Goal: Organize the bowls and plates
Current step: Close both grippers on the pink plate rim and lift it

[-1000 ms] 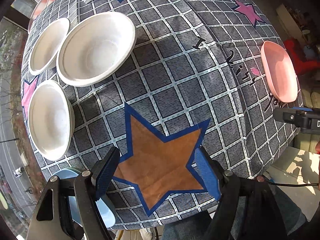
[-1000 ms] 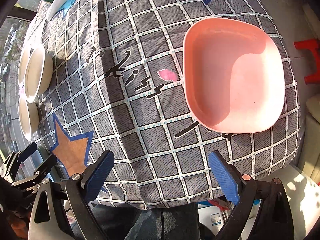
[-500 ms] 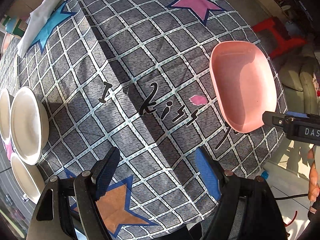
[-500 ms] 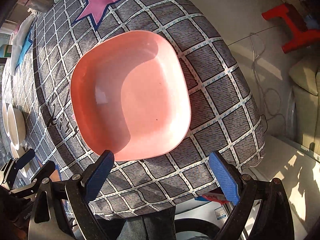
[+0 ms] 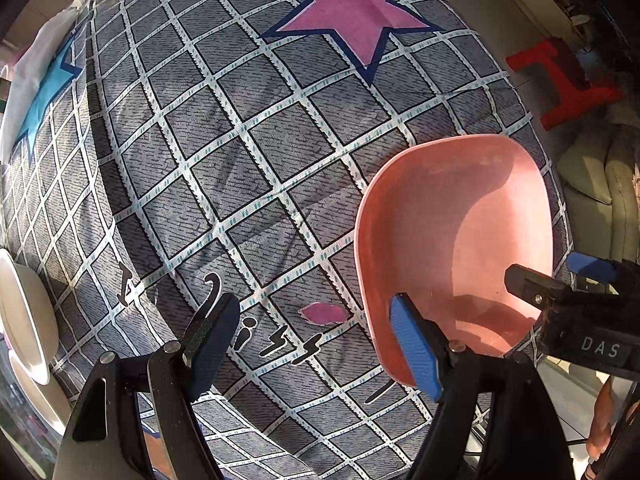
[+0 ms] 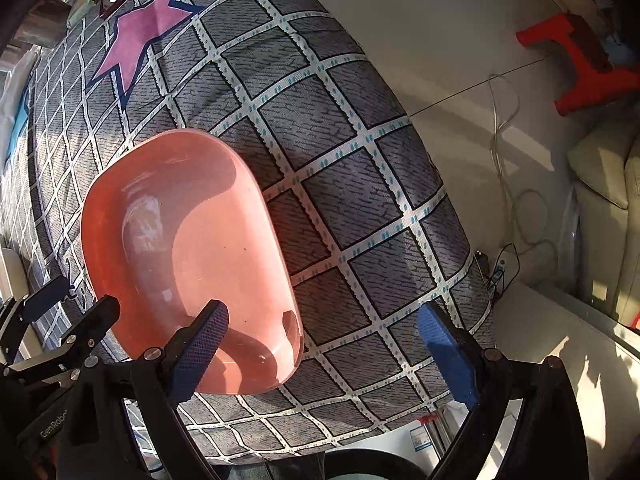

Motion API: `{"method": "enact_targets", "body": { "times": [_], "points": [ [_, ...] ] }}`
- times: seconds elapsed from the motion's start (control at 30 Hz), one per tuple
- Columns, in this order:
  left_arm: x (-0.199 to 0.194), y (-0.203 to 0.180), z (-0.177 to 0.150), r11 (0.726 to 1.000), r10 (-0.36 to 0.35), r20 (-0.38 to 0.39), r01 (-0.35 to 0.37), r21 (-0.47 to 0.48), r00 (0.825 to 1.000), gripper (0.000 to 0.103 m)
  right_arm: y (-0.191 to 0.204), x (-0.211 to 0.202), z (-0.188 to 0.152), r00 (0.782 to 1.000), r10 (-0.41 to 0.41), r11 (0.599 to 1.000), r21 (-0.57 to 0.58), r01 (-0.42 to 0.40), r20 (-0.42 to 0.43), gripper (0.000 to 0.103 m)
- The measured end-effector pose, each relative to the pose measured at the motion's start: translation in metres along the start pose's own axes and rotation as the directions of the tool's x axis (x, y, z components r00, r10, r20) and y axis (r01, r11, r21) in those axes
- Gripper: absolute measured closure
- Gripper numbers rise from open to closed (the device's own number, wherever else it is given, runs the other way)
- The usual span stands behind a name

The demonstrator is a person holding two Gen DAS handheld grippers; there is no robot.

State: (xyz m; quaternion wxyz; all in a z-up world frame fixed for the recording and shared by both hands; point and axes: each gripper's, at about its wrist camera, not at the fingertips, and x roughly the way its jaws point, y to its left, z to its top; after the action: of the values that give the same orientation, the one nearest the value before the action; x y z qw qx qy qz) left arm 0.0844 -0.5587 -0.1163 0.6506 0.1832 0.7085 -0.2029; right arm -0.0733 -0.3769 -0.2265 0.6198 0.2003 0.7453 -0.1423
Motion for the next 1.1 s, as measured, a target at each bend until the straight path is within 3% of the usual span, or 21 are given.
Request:
{"method": "enact_targets", "body": {
  "times": [0.13, 0.3, 0.43, 0.5, 0.6, 0.67, 0.7, 0.77, 0.9, 1.1],
  "points": [
    [0.021, -0.01, 0.013, 1.0, 0.015, -0.024, -0.016, -0.027, 1.0, 0.022, 0.008, 0.004, 0.008, 1.0, -0.025, 0.999, -0.042, 0.024, -0.004, 0.007],
    [0.028, -0.034, 0.017, 0.999, 0.036, 0.006, -0.036, -0.027, 0.999, 0.022, 0.017, 0.007, 0.008, 0.998, -0.053, 0.994, -0.098, 0.056, 0.033, 0.009],
    [0.015, -0.037, 0.029, 0.999, 0.032, 0.01, -0.031, -0.026, 0.999, 0.023, 0.029, 0.001, 0.008, 0.997, -0.057, 0.988, -0.139, 0.063, 0.048, 0.029],
    [0.007, -0.02, 0.019, 1.0, 0.028, 0.017, -0.028, -0.01, 0.999, 0.027, 0.041, -0.006, 0.007, 0.997, -0.056, 0.982, -0.177, 0.065, 0.055, 0.04],
    [0.002, -0.03, 0.016, 0.999, 0.02, 0.022, -0.021, 0.031, 1.0, 0.037, 0.055, -0.011, 0.006, 0.997, -0.048, 0.976, -0.208, 0.058, 0.054, 0.059],
    [0.001, -0.042, 0.014, 0.998, 0.011, 0.029, -0.013, 0.067, 1.0, 0.051, 0.059, -0.013, 0.006, 0.997, -0.056, 0.977, -0.204, 0.066, 0.054, 0.061],
    [0.0, -0.045, 0.014, 0.997, 0.007, 0.03, -0.009, 0.082, 1.0, 0.052, 0.061, -0.015, 0.006, 0.998, -0.048, 0.979, -0.197, 0.057, 0.05, 0.061],
    [-0.002, -0.05, 0.012, 0.995, -0.004, 0.029, 0.001, 0.1, 1.0, 0.059, 0.064, -0.017, 0.005, 0.999, -0.023, 0.982, -0.188, 0.028, 0.031, 0.081],
    [-0.003, -0.04, 0.004, 0.997, -0.033, 0.023, 0.031, 0.067, 0.999, 0.06, 0.076, -0.013, -0.004, 0.999, -0.038, 0.976, -0.214, 0.039, 0.009, 0.081],
    [-0.005, -0.001, -0.022, 1.0, -0.006, 0.015, 0.006, -0.02, 1.0, 0.061, 0.126, -0.01, -0.031, 0.999, -0.003, 0.954, -0.3, -0.008, -0.038, 0.081]
  ]
}}
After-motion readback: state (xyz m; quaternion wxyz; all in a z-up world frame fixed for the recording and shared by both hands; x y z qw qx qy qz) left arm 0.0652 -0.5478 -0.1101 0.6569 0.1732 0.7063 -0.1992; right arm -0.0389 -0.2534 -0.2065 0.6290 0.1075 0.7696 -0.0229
